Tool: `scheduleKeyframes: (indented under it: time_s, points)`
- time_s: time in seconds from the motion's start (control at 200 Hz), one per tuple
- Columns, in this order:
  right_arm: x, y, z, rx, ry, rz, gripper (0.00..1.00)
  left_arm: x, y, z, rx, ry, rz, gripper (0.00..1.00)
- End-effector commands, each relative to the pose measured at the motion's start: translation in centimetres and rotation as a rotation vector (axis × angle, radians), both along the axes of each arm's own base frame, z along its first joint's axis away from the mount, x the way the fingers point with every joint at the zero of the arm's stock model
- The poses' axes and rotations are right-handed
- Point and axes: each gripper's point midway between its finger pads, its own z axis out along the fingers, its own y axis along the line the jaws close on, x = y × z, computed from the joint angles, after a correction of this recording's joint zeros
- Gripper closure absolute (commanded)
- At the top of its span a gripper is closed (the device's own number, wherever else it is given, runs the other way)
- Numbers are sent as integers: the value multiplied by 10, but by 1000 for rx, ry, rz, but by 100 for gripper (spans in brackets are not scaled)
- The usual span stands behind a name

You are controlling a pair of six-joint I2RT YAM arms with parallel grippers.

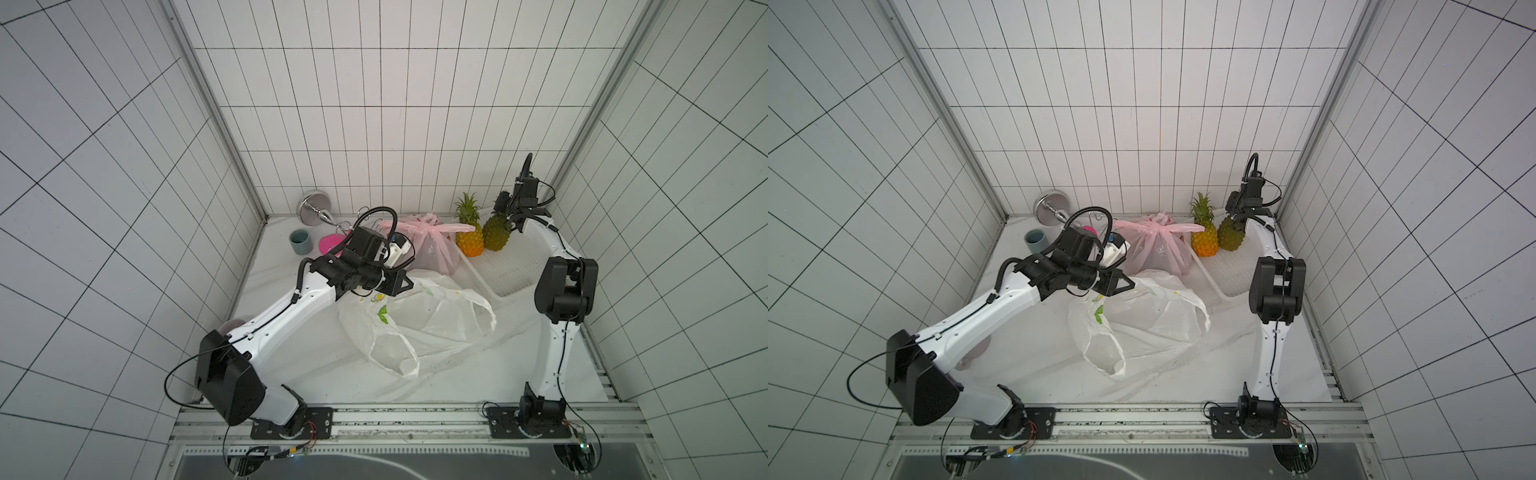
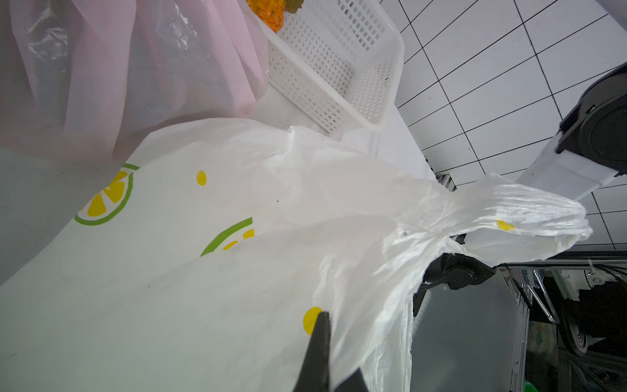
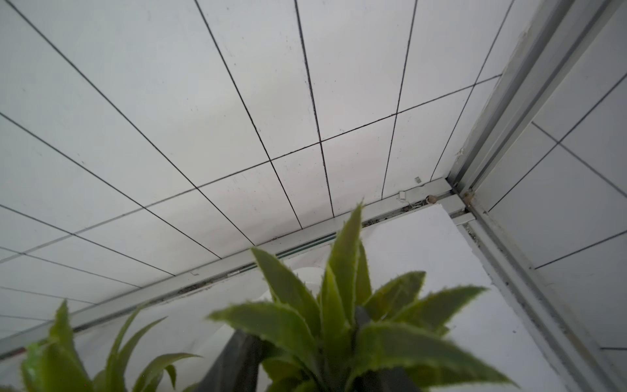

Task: Place the pineapple into a plastic bag & tie a knot
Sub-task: Pick up the pineapple from the basket.

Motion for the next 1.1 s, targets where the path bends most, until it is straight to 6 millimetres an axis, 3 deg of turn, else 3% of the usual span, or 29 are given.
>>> scheduleKeyframes:
  time_s: [0.0, 0.125, 0.275, 0.405, 0.615, 0.75, 0.969, 1.099]
  points:
    - [6, 2, -9, 54, 33, 27, 76, 4, -3, -4, -13, 7, -3, 100]
    - [4, 12, -1, 91, 5, 76, 100, 5, -4, -6, -20, 18, 0, 100]
    - [-11, 32, 35, 153, -99, 173, 100, 8, -7, 3, -59, 20, 2, 100]
    - [-42, 45, 88, 189, -227, 219, 100, 12, -9, 13, -96, 24, 20, 100]
    - [-124, 59, 178, 213, -421, 252, 100, 20, -12, 22, -162, 47, 59, 100]
    - [-187, 79, 232, 229, -531, 331, 100, 30, -13, 28, -216, 75, 100, 100]
    - [-296, 125, 303, 234, -691, 565, 100, 51, -11, 24, -266, 121, 147, 100]
    - [-345, 151, 326, 261, -730, 722, 100, 59, -12, 22, -280, 135, 162, 100]
